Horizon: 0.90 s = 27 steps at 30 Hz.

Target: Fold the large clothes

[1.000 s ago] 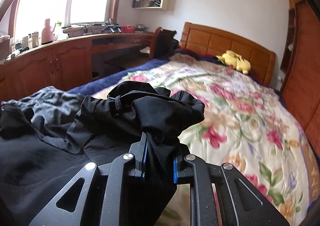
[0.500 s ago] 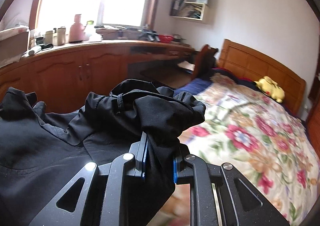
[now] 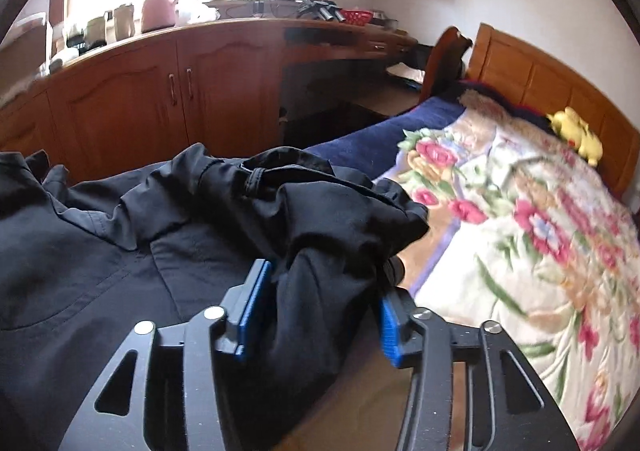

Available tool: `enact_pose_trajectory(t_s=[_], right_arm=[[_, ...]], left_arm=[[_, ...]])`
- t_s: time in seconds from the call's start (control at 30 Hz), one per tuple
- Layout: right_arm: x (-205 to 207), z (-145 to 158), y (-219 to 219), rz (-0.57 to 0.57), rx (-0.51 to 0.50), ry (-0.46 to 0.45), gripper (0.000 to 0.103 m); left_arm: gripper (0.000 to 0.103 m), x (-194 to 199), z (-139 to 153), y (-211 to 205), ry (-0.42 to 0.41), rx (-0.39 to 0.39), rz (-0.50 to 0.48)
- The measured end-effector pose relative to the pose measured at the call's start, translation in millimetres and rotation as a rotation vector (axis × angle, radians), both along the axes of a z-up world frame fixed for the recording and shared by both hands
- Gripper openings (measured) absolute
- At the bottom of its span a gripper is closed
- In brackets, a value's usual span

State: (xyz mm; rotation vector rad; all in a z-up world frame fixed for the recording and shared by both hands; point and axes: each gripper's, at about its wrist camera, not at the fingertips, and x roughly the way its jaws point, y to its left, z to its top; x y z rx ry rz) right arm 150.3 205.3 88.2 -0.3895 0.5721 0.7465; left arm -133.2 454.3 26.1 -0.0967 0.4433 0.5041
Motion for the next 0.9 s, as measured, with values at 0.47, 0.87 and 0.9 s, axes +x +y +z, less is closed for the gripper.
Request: enact_pose_trajectory(t_s=[0.47,0.87,0.9], right_arm=[[-77.7,2.7,-95.1,0.057,0.088,-0.026,0.072],[-106.7,10.4,-195.6,-0.034,0.138,-0.097,0.074],[-109.3,10.8,-203.4,-0.04,0.145,-0.101,0.076]], left_arm=[[0.079,16.2,65.7,-78.3,-0.079,0.049,-0.162],[0.099,50.8,67.8,-157.9,-0.055,0.02,-0.277],[0.1,54.5,65.9,-164.7,-0.048,0.011,-0.289]])
